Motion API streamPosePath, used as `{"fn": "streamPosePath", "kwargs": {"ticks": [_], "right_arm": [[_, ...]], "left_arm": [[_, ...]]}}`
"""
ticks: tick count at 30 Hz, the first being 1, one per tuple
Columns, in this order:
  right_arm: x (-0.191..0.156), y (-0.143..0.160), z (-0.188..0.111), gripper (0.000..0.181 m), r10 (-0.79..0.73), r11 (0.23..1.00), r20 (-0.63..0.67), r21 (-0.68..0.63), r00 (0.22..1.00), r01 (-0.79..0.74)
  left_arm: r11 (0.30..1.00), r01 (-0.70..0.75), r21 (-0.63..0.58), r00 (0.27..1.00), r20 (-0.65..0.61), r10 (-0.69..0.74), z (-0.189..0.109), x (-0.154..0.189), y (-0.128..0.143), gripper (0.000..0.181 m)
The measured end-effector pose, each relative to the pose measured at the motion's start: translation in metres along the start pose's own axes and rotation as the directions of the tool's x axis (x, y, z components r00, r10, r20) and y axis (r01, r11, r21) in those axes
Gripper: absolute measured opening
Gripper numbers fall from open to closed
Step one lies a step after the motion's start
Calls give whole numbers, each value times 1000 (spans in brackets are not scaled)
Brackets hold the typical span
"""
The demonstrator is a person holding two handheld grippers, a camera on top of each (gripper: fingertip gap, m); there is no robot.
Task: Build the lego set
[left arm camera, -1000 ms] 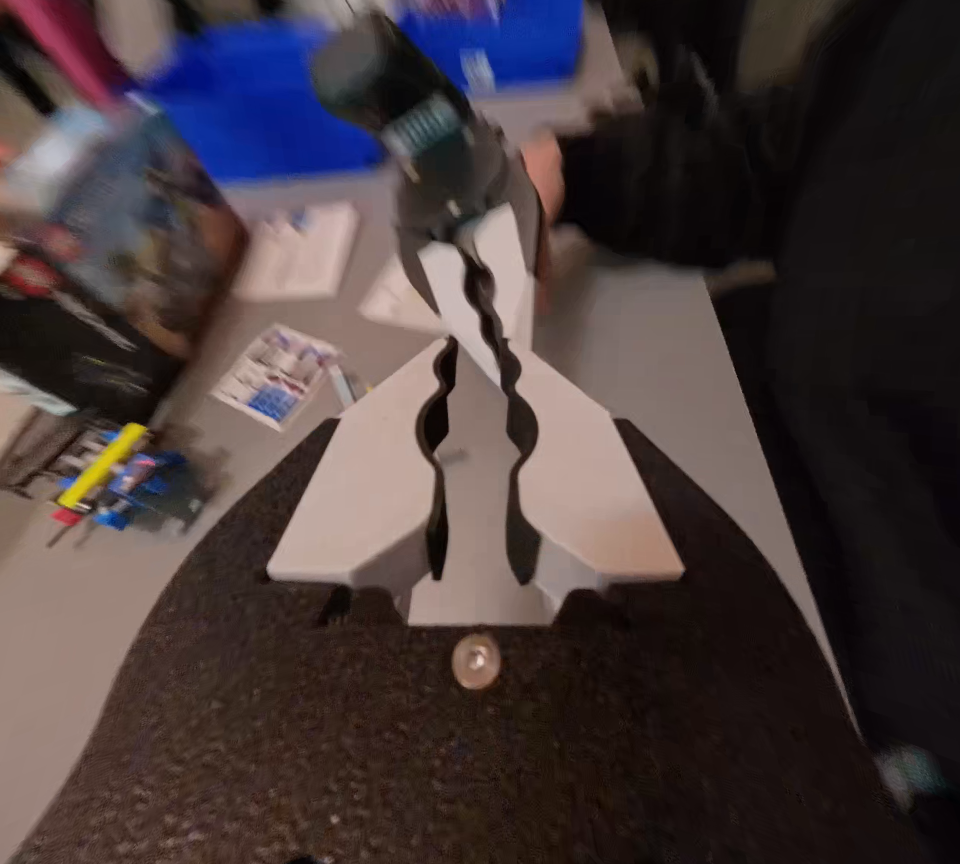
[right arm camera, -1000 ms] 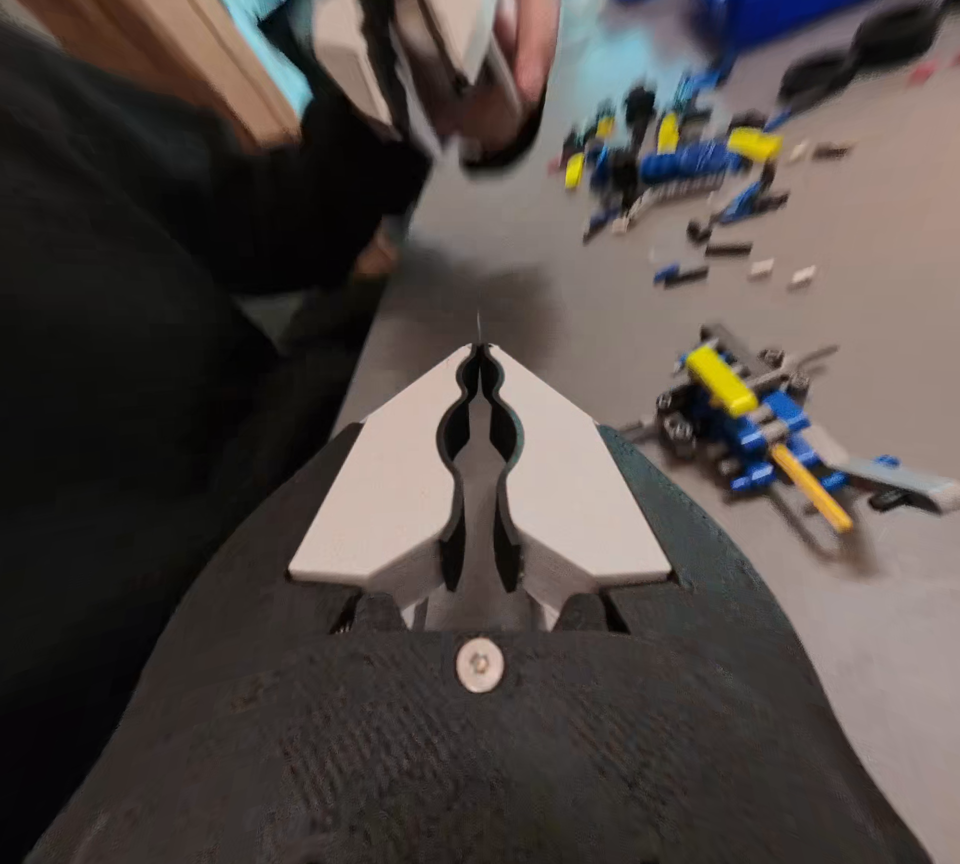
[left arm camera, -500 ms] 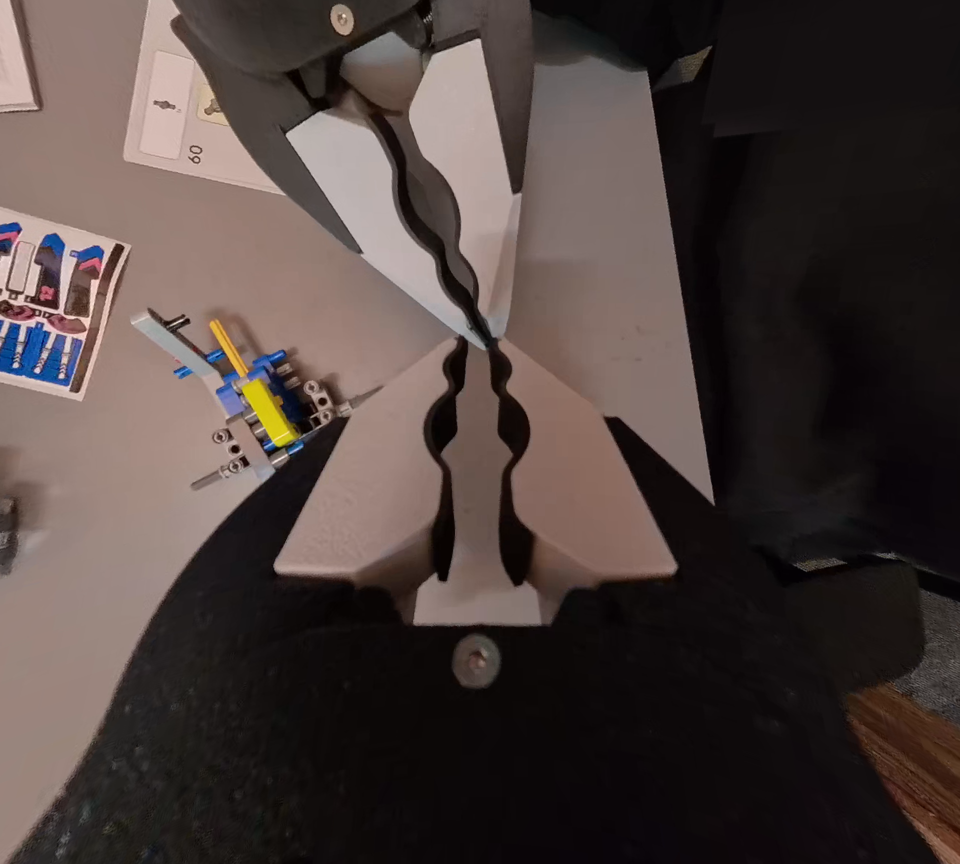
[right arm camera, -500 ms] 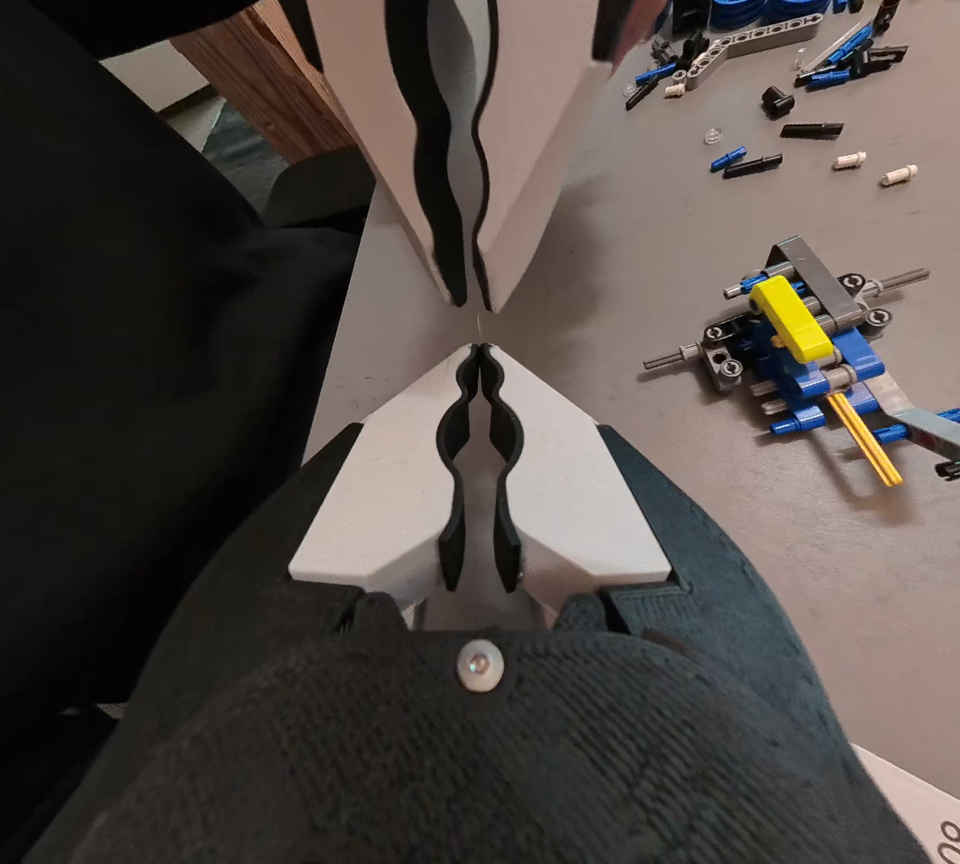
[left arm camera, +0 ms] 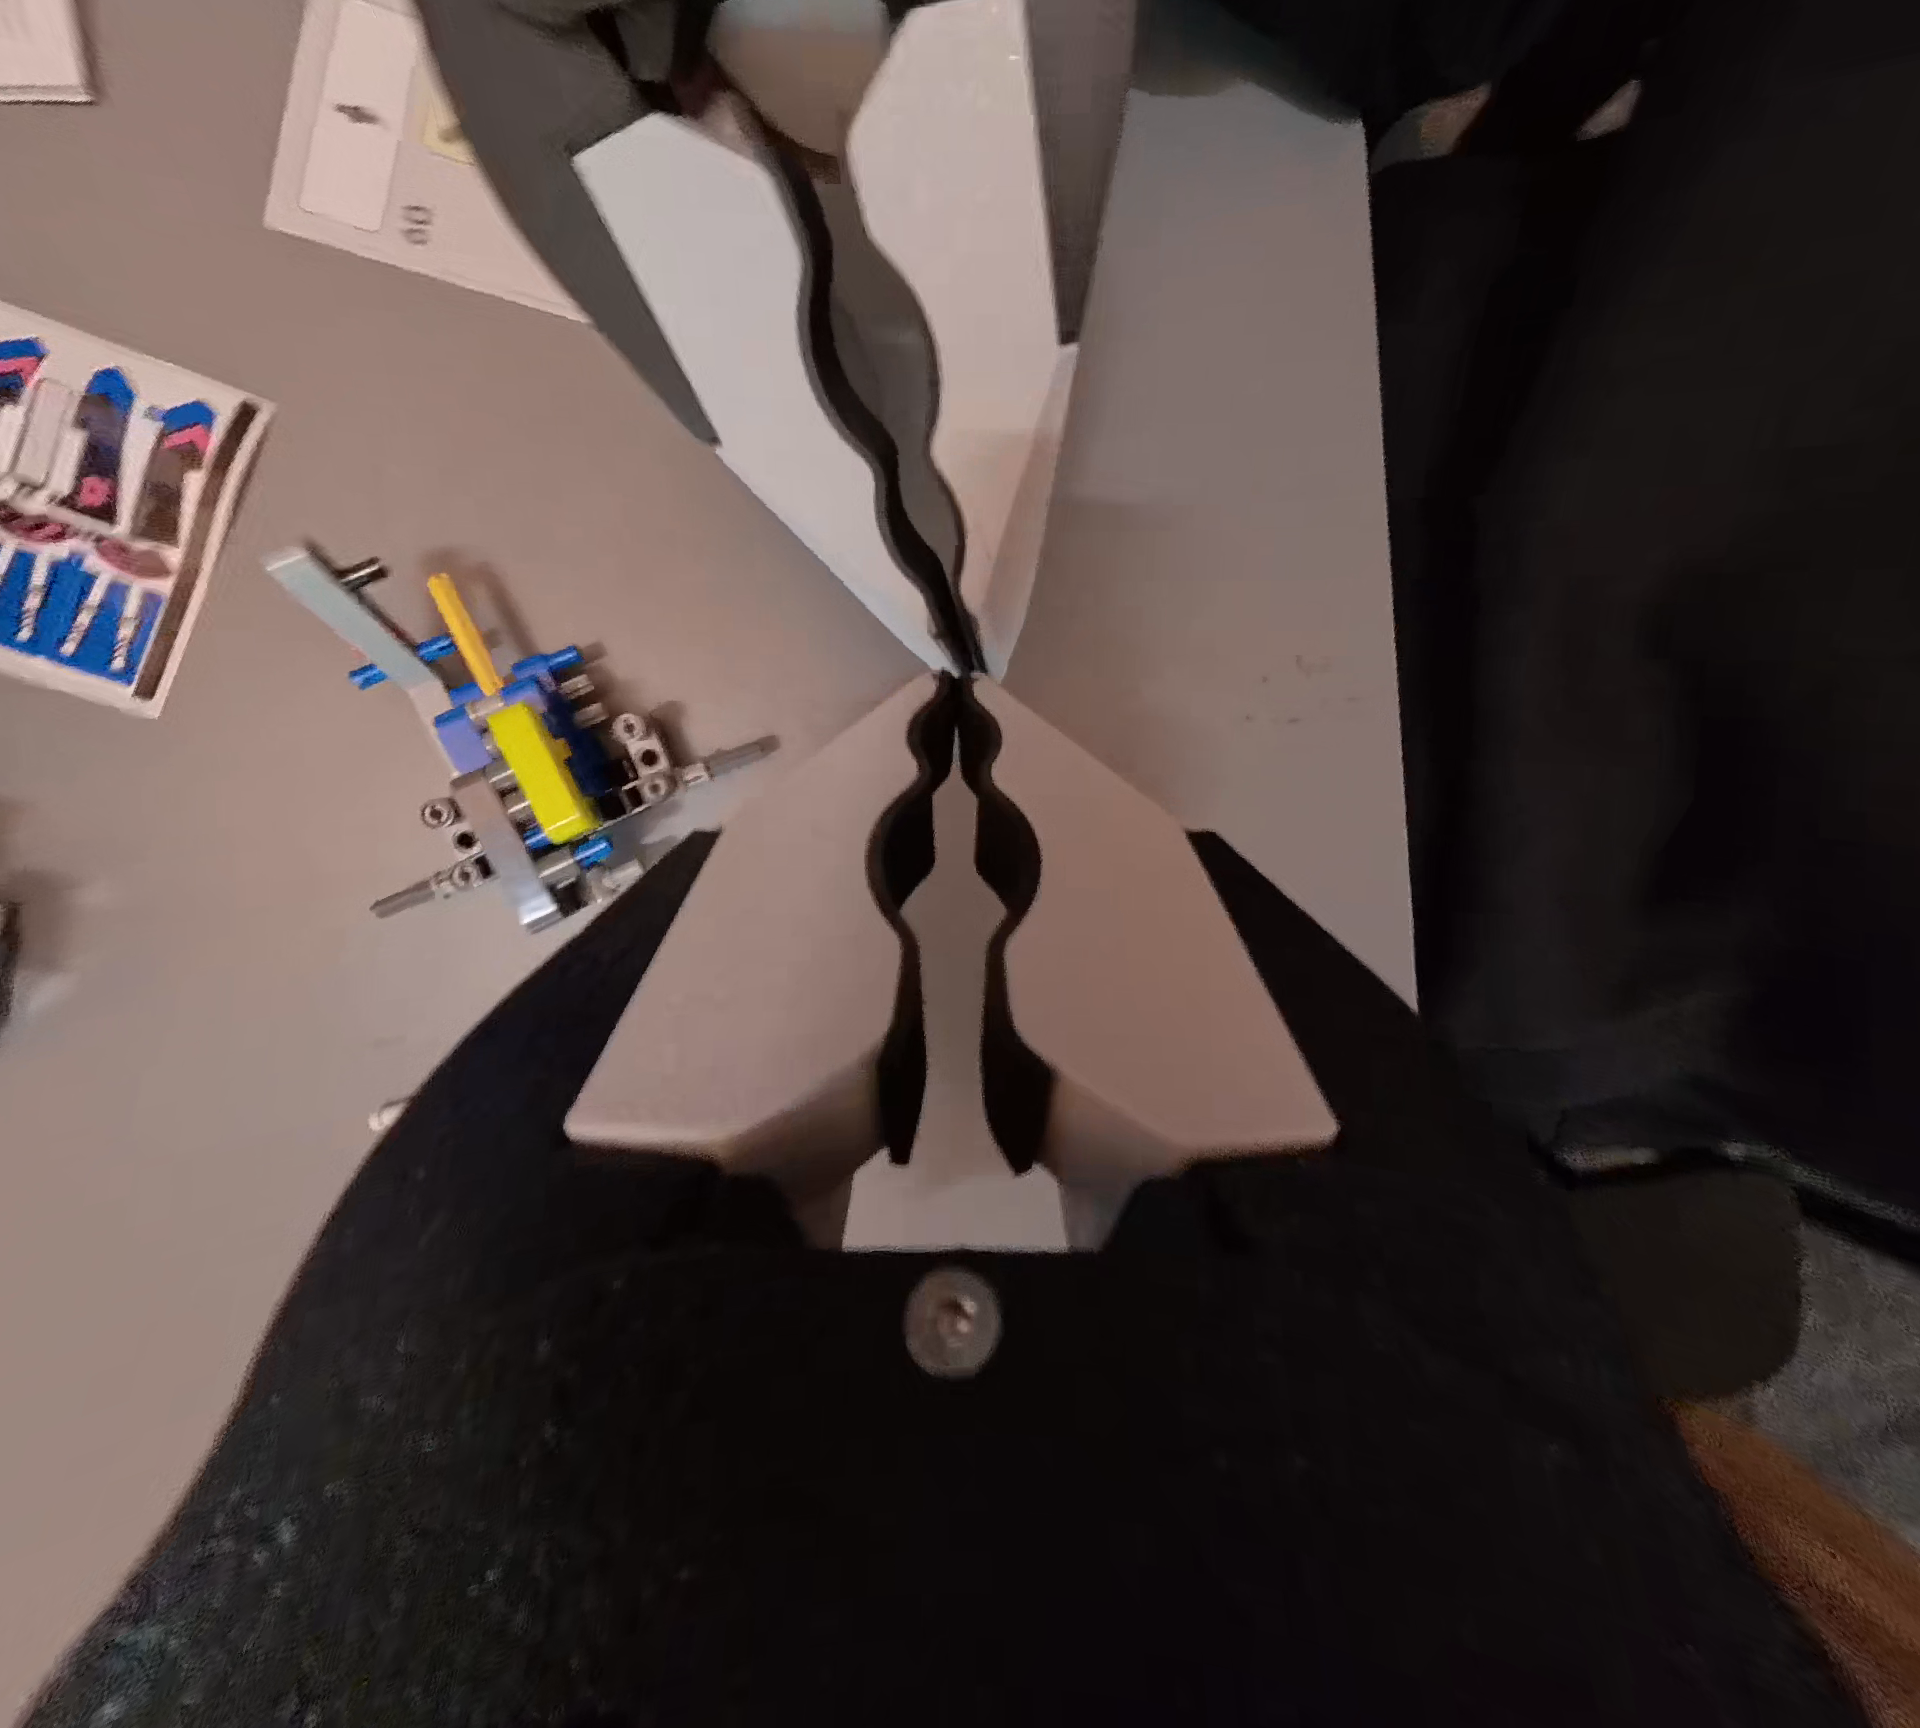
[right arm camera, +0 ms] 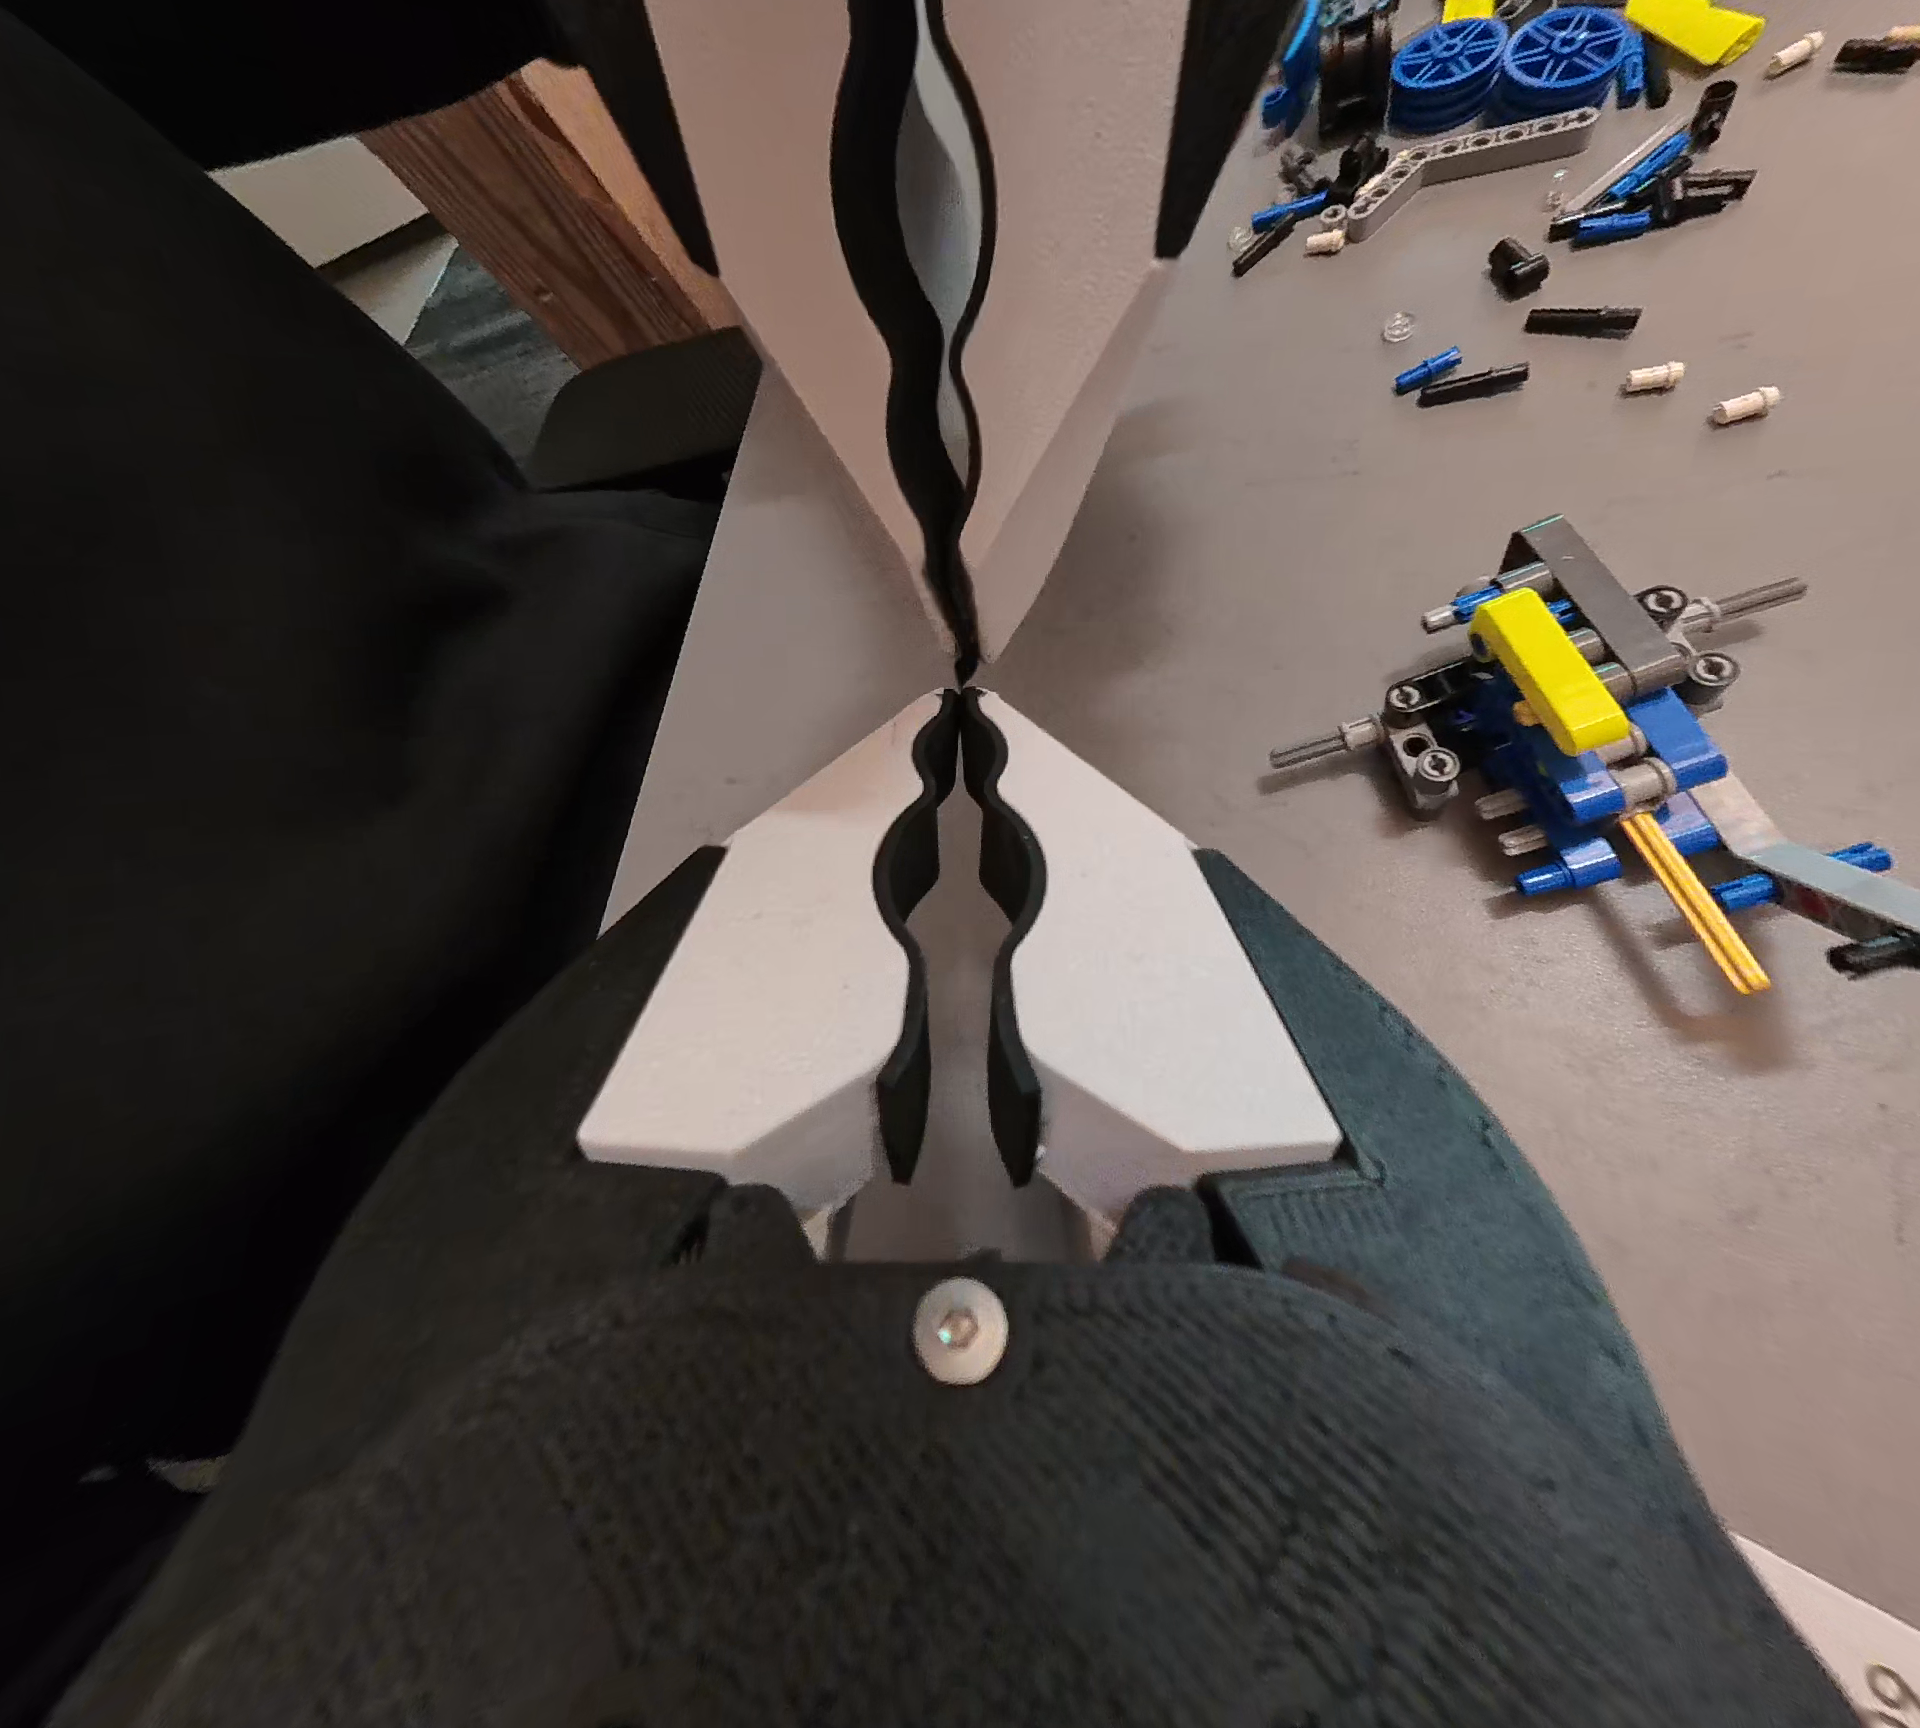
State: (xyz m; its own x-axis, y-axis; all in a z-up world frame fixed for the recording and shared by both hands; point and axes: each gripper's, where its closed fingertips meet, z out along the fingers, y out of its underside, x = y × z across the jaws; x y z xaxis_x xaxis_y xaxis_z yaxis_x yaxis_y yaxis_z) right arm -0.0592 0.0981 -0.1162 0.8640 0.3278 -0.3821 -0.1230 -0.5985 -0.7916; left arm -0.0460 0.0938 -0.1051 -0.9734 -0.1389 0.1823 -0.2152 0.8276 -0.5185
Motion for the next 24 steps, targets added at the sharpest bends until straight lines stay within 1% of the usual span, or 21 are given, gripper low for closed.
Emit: {"fn": "streamPosePath", "kwargs": {"ticks": [1,3,4,6,8,9,11,12,14,16,18,20,22,24], "right_arm": [[3,-1,-2,0,1,1000,-13,14,1000,-1],[9,-7,-8,10,5,998,-41,67,999,-3],[10,-11,-12,12,9,995,-49,100,999,-4],[14,-20,-22,17,18,985,-64,172,998,-7],[19,-29,-34,19,37,969,-86,245,996,-14],[23,-29,-39,21,46,966,-104,259,993,-18],[34,-25,-45,26,46,967,-166,253,985,-3],[40,-24,-47,28,34,969,-208,245,978,19],[53,-21,-50,29,-25,974,-314,207,949,94],[71,-18,-52,29,-95,971,-456,154,885,184],[82,-19,-49,28,-159,958,-539,119,827,262],[84,-16,-39,28,-231,946,-552,63,801,317],[88,-15,-32,29,-299,932,-561,3,772,363],[93,-12,-27,30,-324,928,-554,-28,767,372]], "left_arm": [[999,36,33,999,15,-37,-3,-4,-1,0],[982,125,139,991,24,-129,-10,-13,-6,0],[963,173,208,983,16,-180,-14,-17,-8,0],[896,265,355,961,-22,-275,-24,-26,-13,0],[802,337,494,934,-64,-353,-34,-35,-15,0],[747,369,553,918,-92,-385,-40,-39,-14,0],[600,435,672,878,-168,-448,-53,-49,-14,0],[523,473,709,854,-224,-469,-57,-52,-13,0],[390,532,752,806,-307,-507,-61,-60,-7,0],[287,578,764,757,-371,-538,-57,-68,0,0],[200,622,757,710,-438,-551,-52,-74,5,0],[145,650,746,673,-475,-567,-44,-78,10,0],[122,667,735,652,-495,-575,-37,-78,14,0],[99,672,734,636,-503,-585,-33,-79,17,0]]}}
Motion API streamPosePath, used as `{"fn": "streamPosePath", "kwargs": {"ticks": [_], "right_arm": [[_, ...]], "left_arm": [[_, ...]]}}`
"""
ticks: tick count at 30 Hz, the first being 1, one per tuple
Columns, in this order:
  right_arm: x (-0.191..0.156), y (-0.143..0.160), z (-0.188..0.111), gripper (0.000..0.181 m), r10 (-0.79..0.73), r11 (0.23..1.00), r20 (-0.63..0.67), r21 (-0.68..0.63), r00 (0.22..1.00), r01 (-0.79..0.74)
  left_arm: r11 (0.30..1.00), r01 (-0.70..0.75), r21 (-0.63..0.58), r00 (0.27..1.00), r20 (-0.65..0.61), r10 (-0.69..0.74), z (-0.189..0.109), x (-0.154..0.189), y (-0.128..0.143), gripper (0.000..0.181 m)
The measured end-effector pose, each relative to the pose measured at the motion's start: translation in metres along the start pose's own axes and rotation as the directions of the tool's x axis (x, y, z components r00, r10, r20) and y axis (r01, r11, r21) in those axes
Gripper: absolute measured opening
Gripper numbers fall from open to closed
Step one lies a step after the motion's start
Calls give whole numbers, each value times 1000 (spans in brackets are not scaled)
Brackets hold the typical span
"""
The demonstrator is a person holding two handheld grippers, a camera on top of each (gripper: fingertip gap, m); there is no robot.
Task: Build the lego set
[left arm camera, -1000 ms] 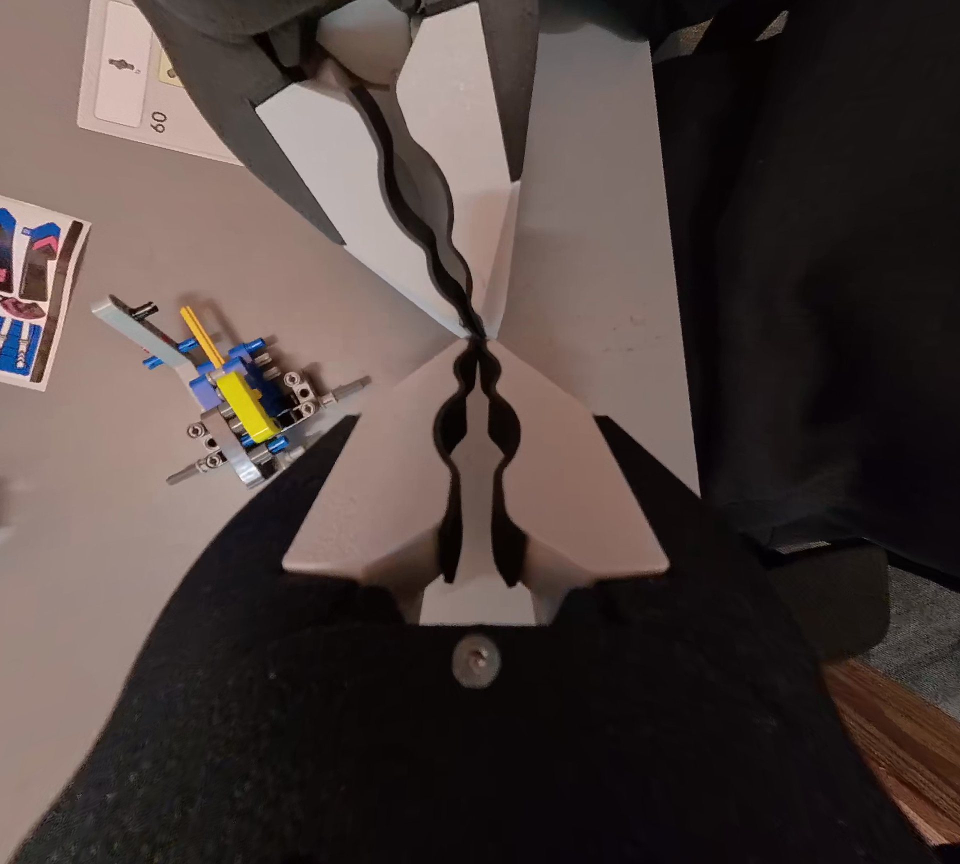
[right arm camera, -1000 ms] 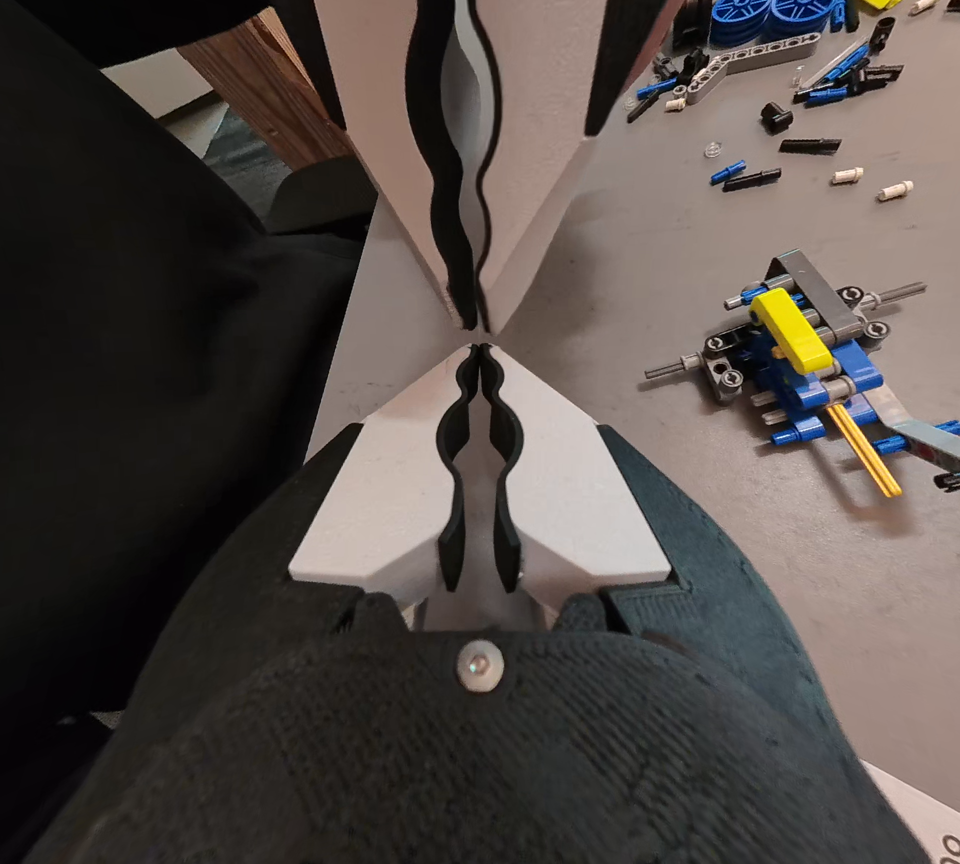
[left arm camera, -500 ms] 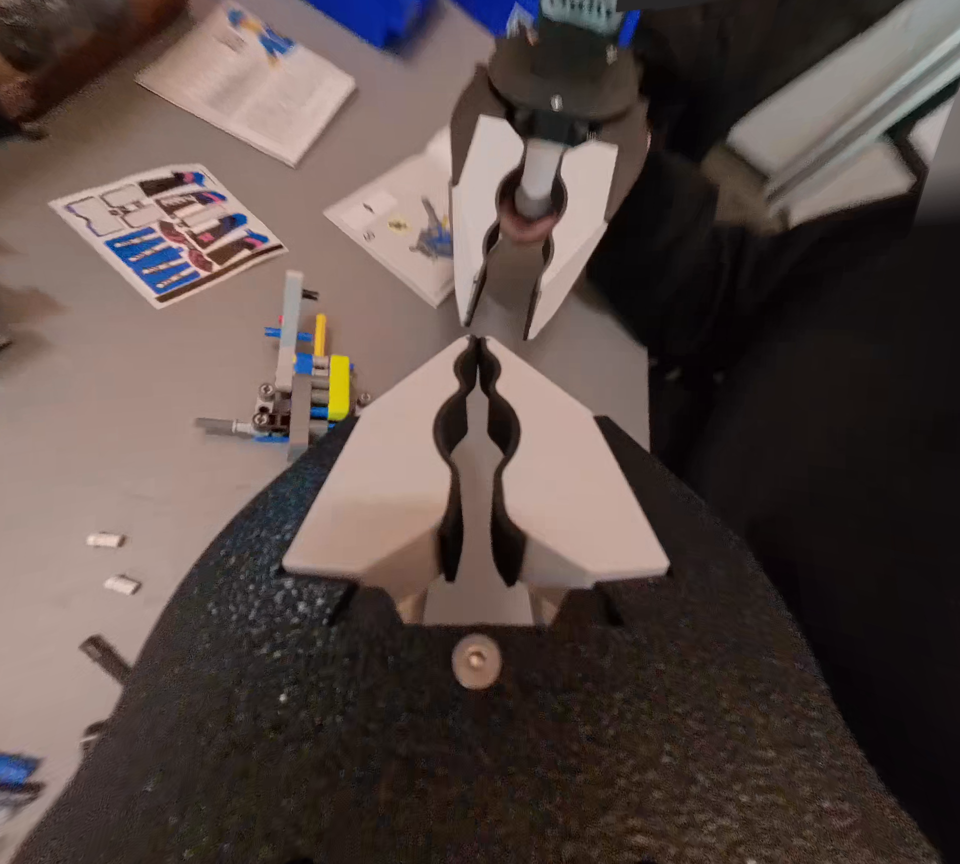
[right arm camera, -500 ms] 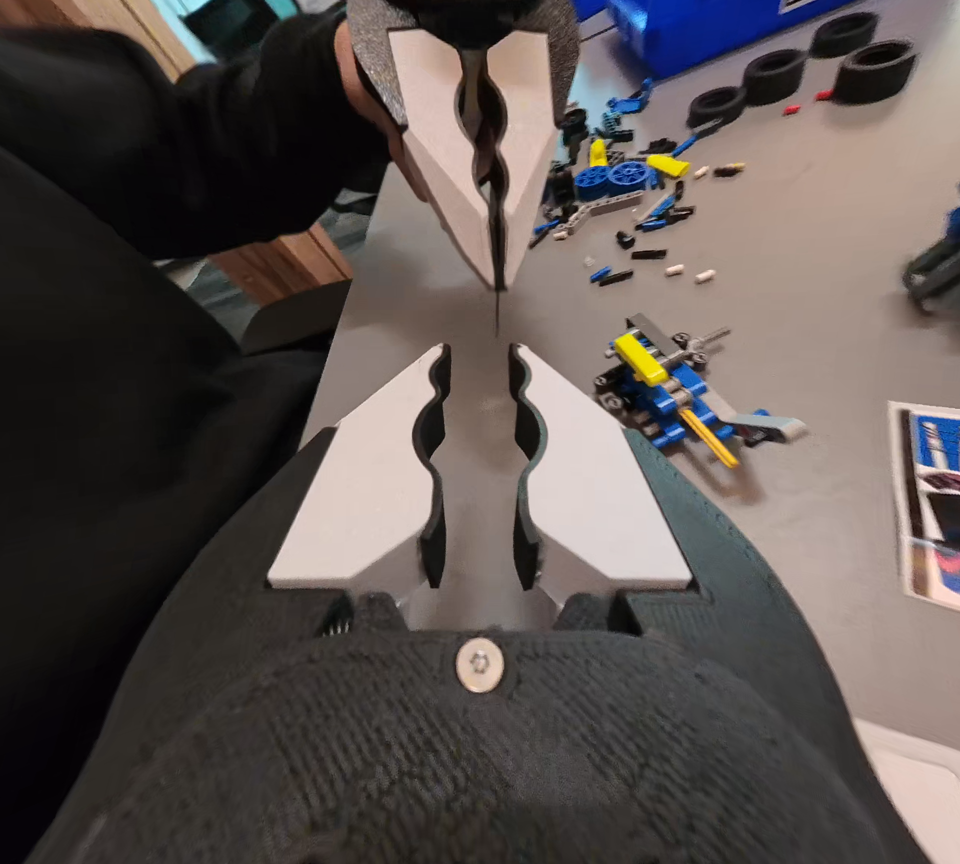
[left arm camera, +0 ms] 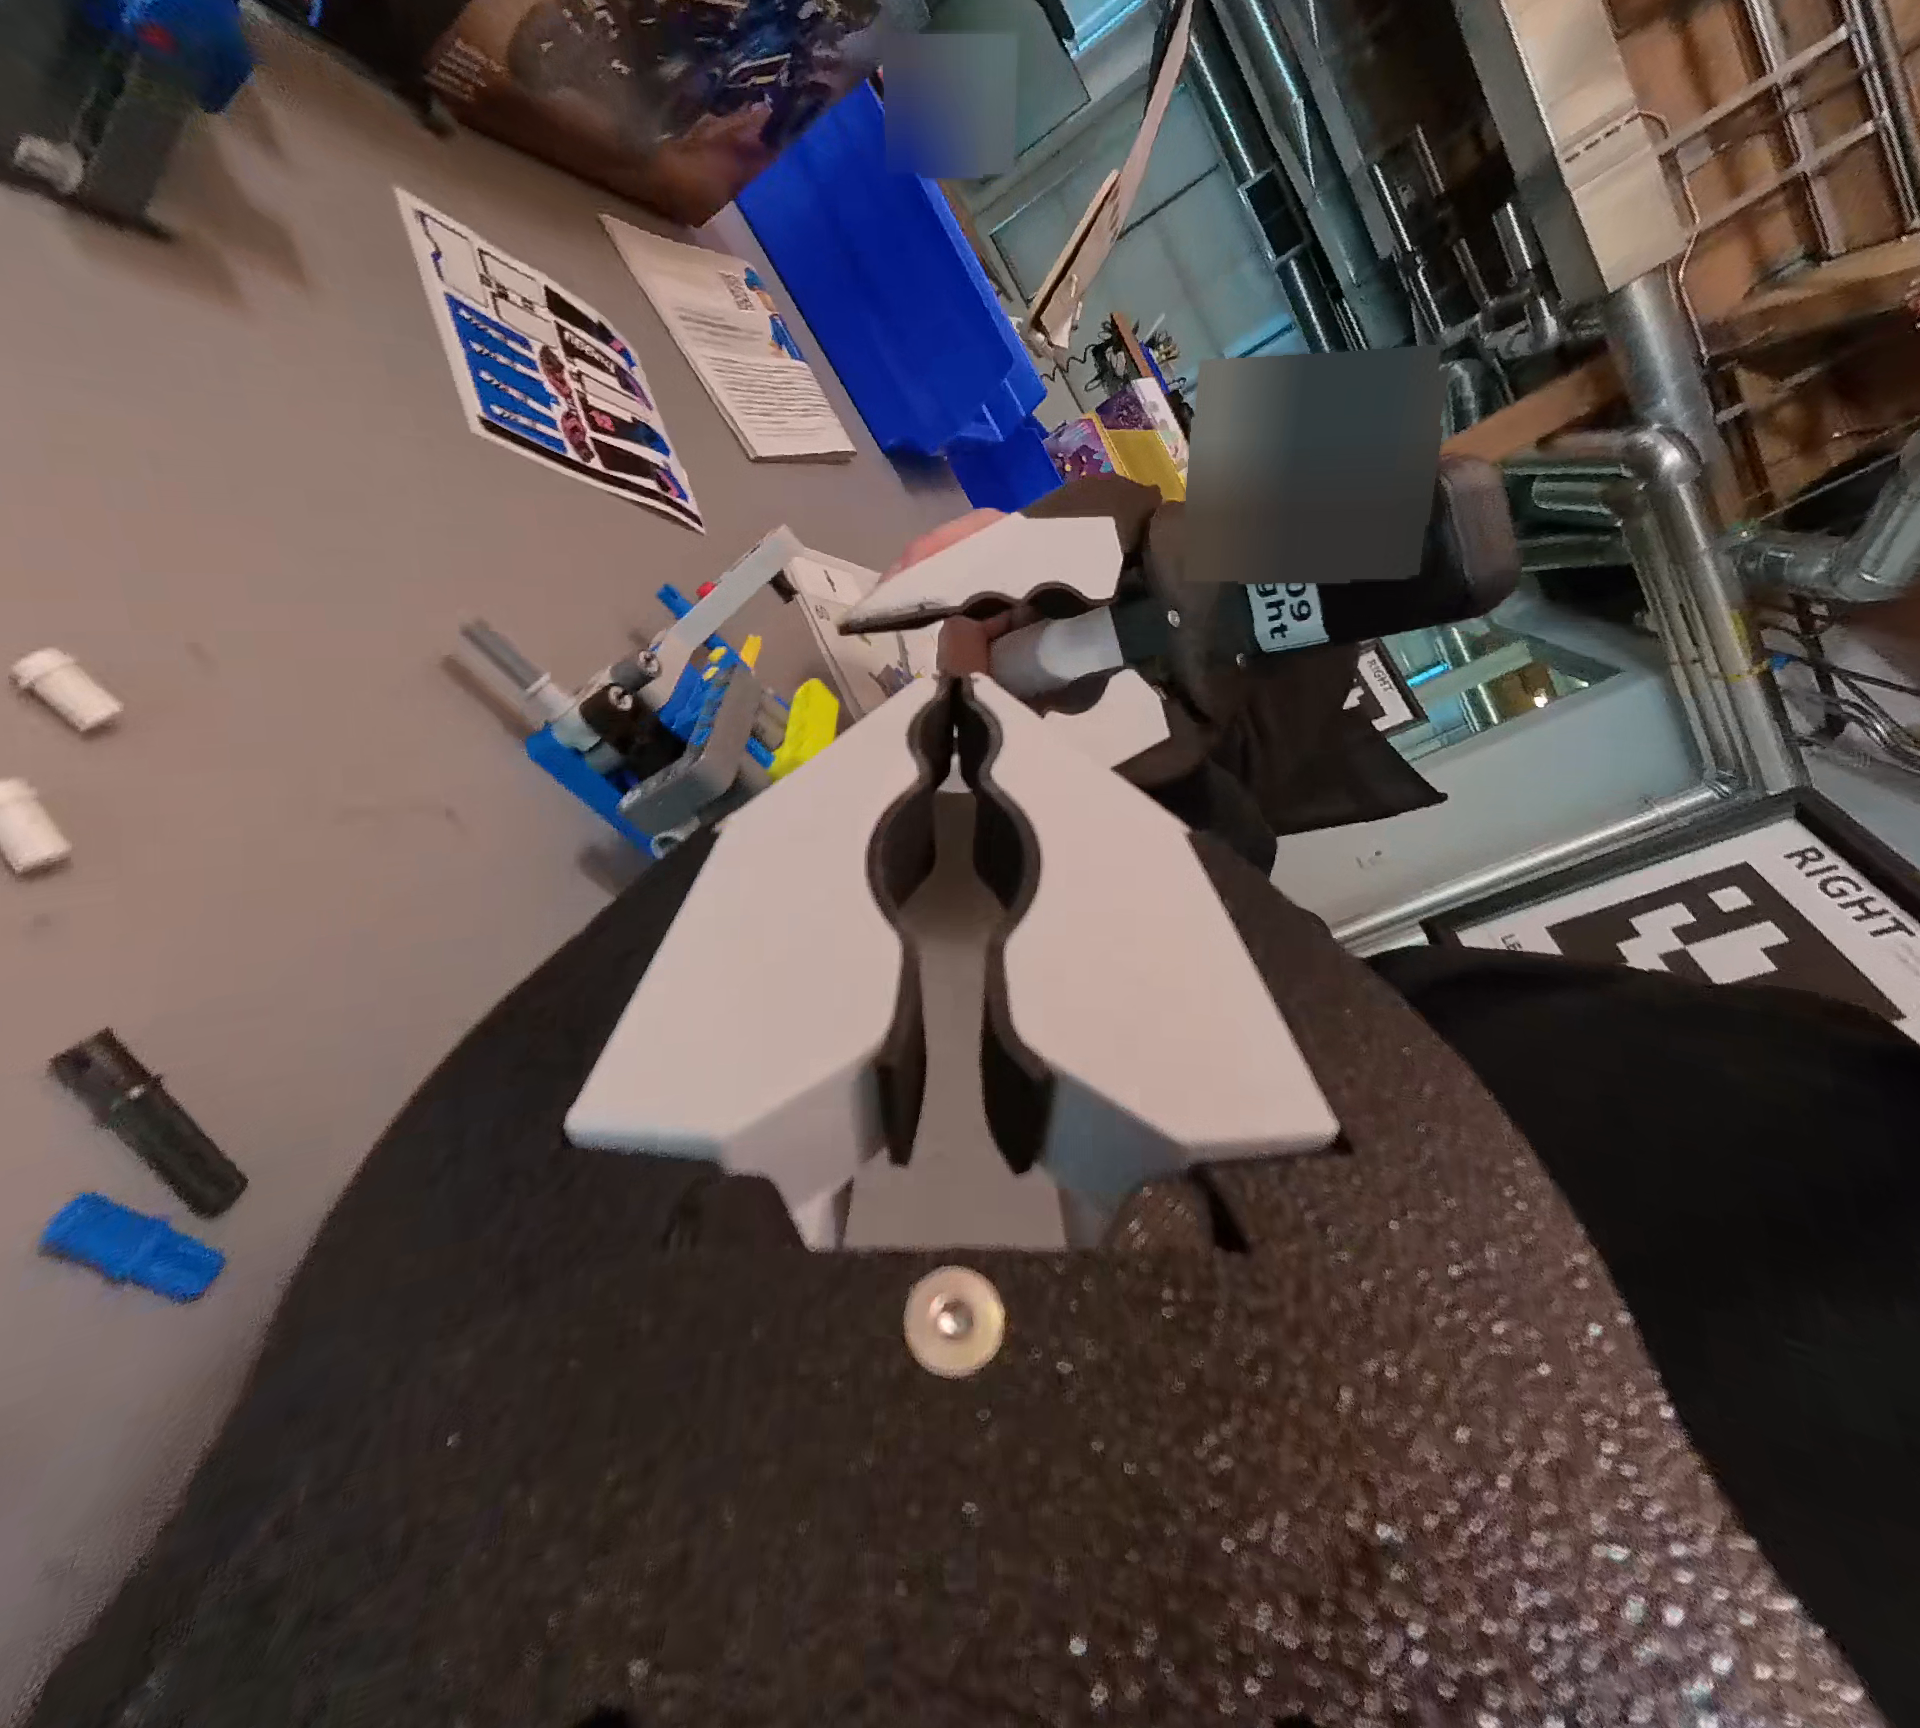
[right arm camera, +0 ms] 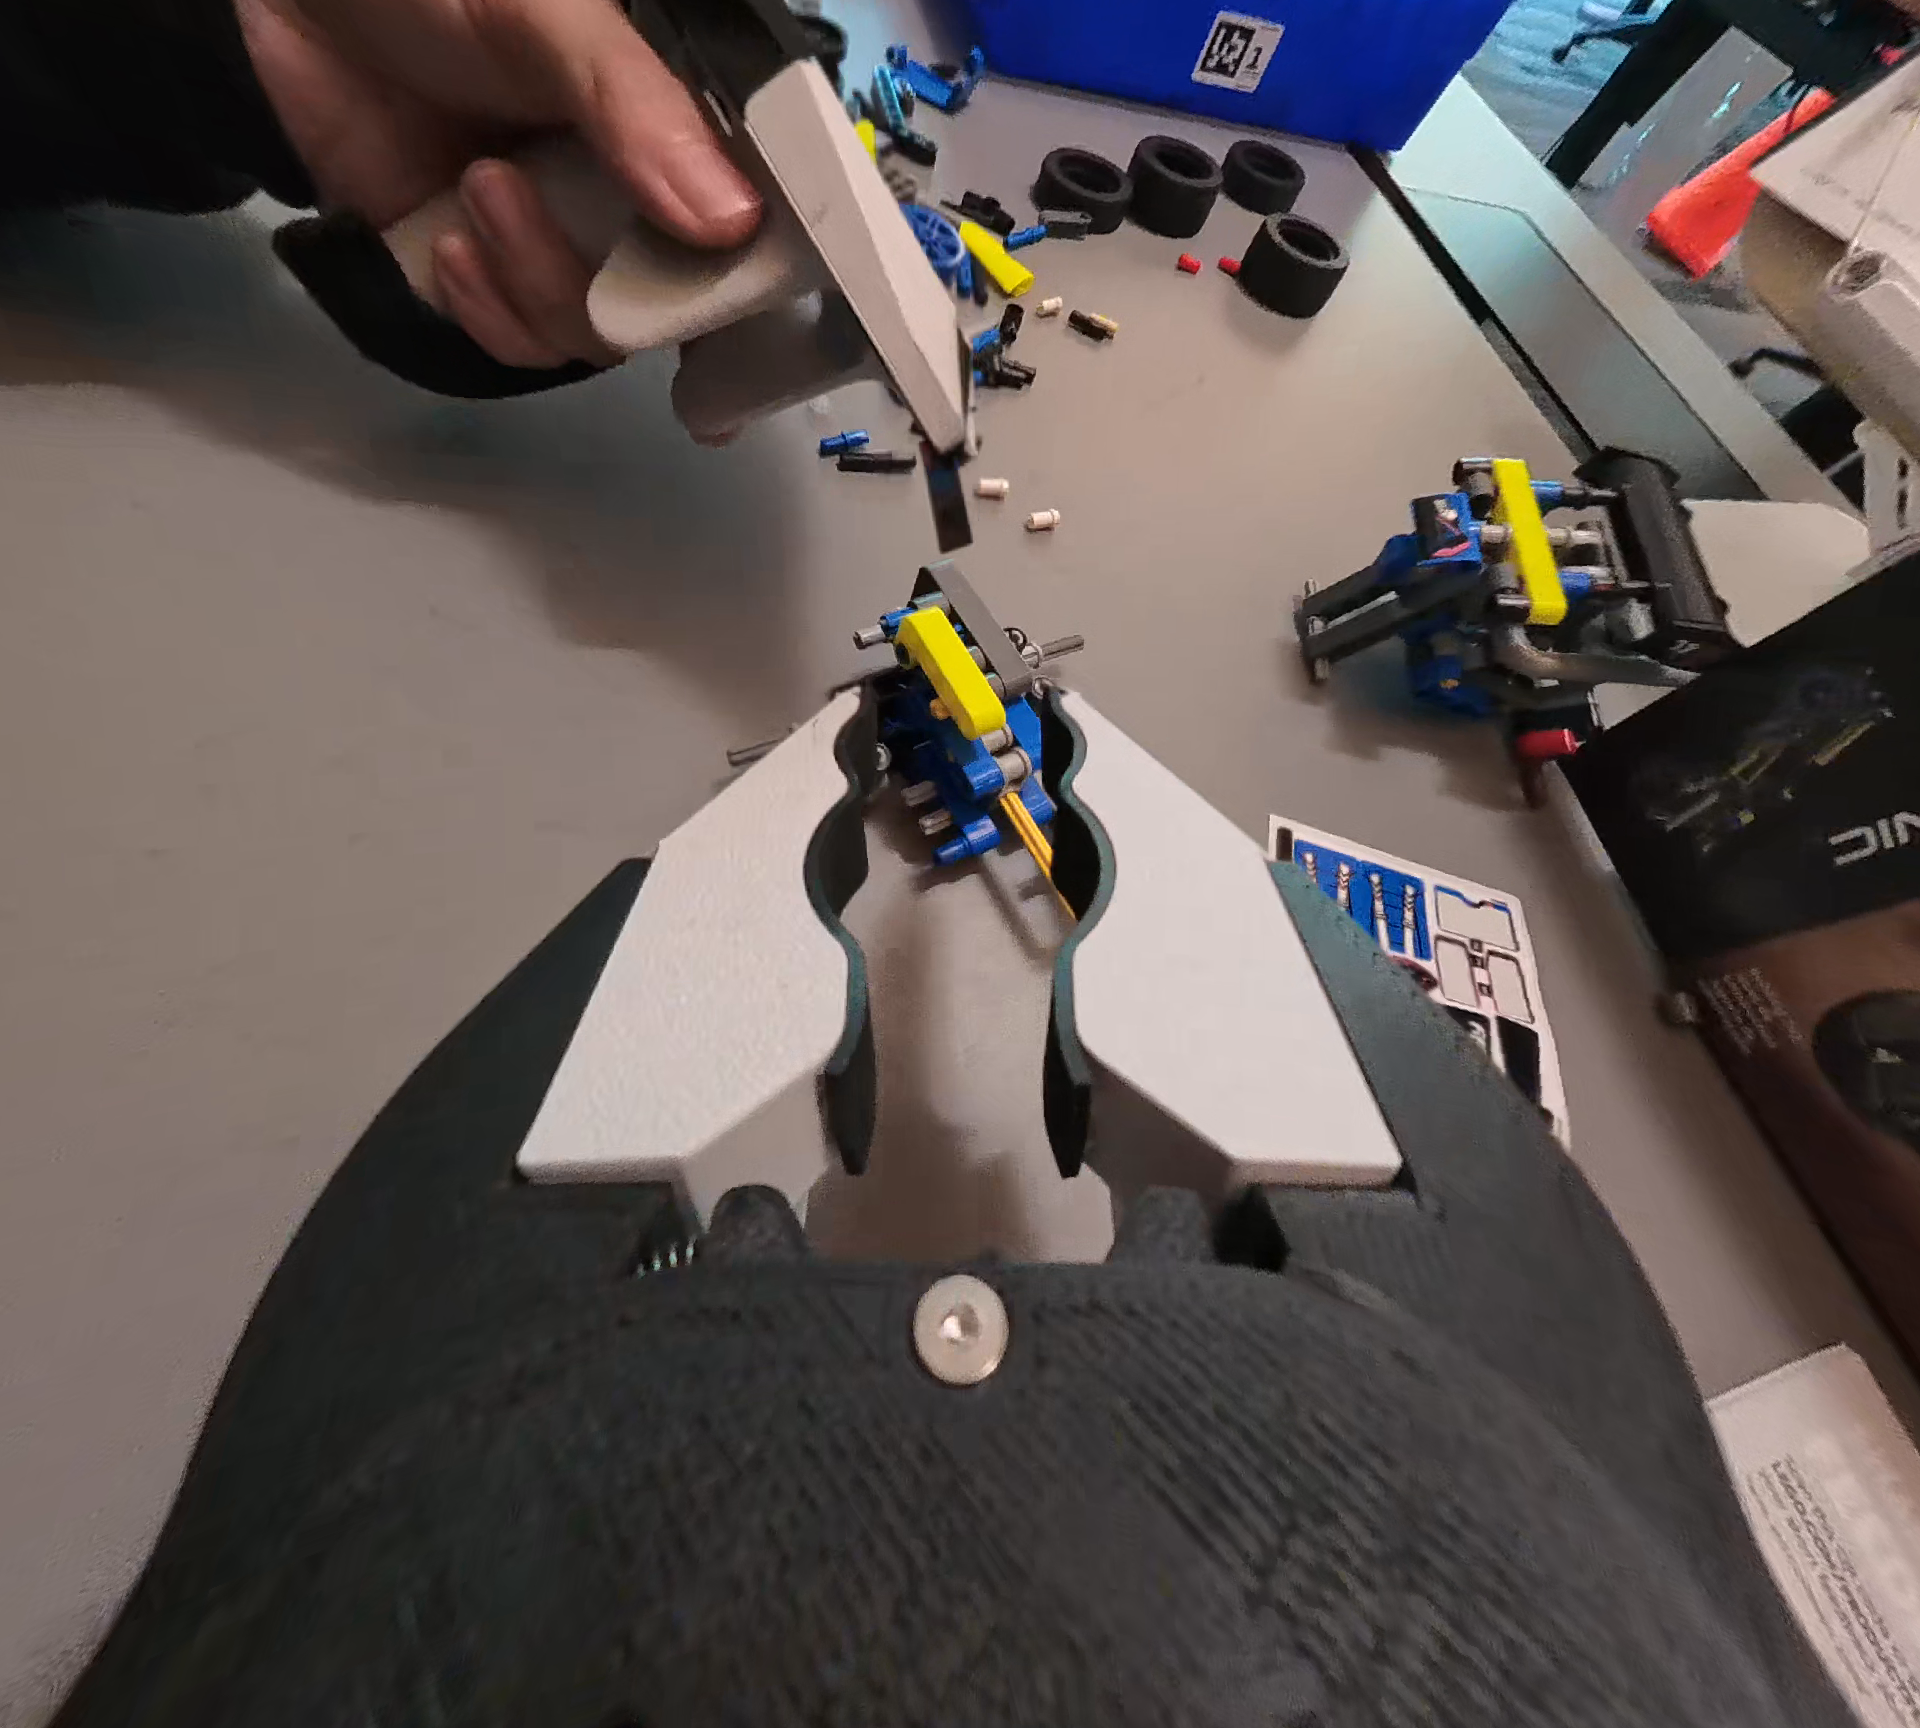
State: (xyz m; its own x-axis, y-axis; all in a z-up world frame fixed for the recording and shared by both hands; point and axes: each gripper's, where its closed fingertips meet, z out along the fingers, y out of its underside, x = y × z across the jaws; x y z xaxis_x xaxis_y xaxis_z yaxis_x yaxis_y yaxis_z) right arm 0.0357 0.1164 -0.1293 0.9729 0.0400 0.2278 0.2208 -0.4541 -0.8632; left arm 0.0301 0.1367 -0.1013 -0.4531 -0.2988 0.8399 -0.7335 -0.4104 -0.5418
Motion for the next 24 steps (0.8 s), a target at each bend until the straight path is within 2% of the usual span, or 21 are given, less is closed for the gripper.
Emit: {"fn": "streamPosePath", "kwargs": {"ticks": [5,10,13,24], "right_arm": [[3,-1,8,30,13,1000,29,18,999,-14],[-1,3,15,20,26,1000,72,7,997,-26],[0,6,16,12,25,1000,37,13,999,-25],[-2,5,15,9,57,998,-36,21,998,-57]], "left_arm": [[998,42,41,999,-2,-42,2,-7,4,0],[993,84,79,996,9,-85,3,-19,4,0],[992,94,80,995,17,-96,2,-23,6,0],[991,118,58,992,28,-120,4,-24,11,0]]}}
